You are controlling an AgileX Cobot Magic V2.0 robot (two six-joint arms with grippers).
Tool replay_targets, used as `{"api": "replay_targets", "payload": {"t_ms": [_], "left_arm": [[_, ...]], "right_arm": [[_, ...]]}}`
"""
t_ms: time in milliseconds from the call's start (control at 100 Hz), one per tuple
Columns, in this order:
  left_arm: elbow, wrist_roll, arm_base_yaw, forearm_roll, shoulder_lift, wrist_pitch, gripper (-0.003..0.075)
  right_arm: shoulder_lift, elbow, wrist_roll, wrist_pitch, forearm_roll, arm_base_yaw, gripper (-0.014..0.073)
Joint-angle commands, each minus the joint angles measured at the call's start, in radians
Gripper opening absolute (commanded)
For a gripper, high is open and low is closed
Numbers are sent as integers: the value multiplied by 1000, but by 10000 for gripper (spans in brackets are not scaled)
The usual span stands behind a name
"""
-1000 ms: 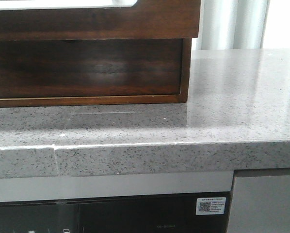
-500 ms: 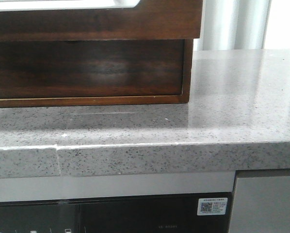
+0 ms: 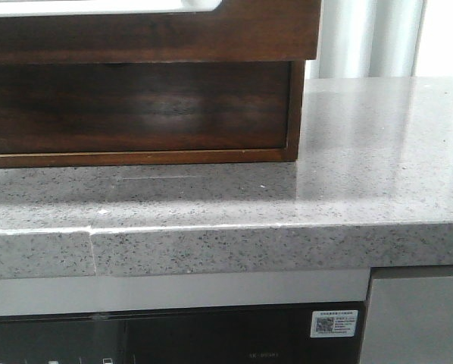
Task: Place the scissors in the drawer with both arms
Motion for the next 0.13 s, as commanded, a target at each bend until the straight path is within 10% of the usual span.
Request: {"api": "replay_targets", "payload": {"t_ms": [0,120], "left_arm": [[17,-7,1,-3,-34,-53,3],[17,-7,1,-3,-34,-53,3]], "right_arm": [[-23,12,-1,-34,-10,-6,-116],[-23,12,-1,-34,-10,-6,-116]]}}
